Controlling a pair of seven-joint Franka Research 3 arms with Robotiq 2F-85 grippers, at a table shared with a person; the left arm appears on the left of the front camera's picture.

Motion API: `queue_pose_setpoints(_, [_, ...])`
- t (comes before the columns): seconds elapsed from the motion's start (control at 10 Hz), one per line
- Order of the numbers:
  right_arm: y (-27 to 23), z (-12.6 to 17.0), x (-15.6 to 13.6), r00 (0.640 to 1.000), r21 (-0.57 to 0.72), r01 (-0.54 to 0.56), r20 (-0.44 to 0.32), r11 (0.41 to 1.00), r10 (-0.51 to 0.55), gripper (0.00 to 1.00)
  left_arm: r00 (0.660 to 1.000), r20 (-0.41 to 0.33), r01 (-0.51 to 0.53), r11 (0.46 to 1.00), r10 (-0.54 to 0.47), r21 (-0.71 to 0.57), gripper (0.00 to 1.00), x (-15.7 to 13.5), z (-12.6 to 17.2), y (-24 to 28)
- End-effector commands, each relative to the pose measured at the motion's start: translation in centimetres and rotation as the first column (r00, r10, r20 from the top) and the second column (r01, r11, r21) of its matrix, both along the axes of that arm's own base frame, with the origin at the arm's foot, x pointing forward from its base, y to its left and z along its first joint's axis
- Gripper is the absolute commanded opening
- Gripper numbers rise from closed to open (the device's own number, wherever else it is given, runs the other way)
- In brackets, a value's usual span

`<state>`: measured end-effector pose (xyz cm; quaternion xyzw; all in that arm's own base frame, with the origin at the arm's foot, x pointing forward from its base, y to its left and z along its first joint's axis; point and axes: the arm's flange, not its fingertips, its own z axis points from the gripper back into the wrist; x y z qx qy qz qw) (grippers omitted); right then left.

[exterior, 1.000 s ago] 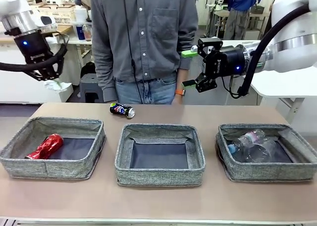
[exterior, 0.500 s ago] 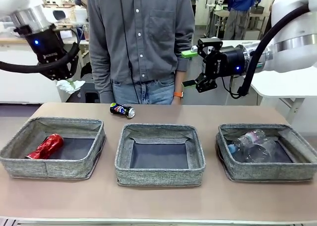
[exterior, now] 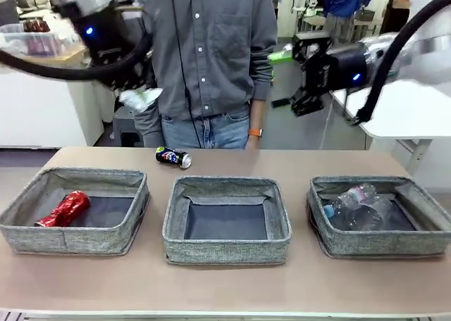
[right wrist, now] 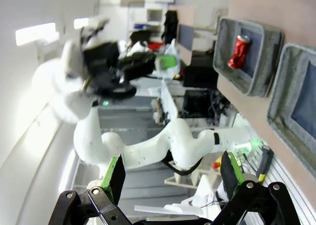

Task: Sort the waste into the appropriate baskets.
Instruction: Pick up the waste item pointed out by the person.

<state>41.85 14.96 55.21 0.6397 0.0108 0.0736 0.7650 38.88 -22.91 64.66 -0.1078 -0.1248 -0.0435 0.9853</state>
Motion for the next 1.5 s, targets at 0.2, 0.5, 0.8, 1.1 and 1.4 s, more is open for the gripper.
queue_pose_setpoints(0.2, [-10.0, 3.1, -10.1, 0.987, -0.111, 0.161, 0.034, 0.981, -0.159, 1.00, 0.977, 0.178, 0.097, 0.990, -0.114, 0.104, 0.06, -6.3, 4.5, -7.0])
queue_pose_setpoints(0.5, [-7.9, 3.9, -8.2, 0.989, -0.122, 0.142, 0.047, 0.982, -0.137, 1.00, 0.943, 0.200, 0.230, 0.954, -0.267, 0.190, 0.06, -5.6, 6.9, -13.8])
queue_pose_setpoints(0.8, [-7.9, 3.9, -8.2, 0.989, -0.122, 0.142, 0.047, 0.982, -0.137, 1.00, 0.935, 0.139, 0.291, 0.931, -0.325, 0.220, 0.06, -4.0, 8.4, -18.7])
queue_pose_setpoints(1.1, [-7.9, 3.9, -8.2, 0.989, -0.122, 0.142, 0.047, 0.982, -0.137, 1.00, 0.933, 0.186, 0.284, 0.948, -0.308, 0.145, 0.06, -2.1, 8.5, -19.7])
queue_pose_setpoints(1.4, [-7.9, 3.9, -8.2, 0.989, -0.122, 0.142, 0.047, 0.982, -0.137, 1.00, 0.928, 0.142, 0.315, 0.928, -0.345, 0.198, 0.06, -3.2, 7.0, -19.1])
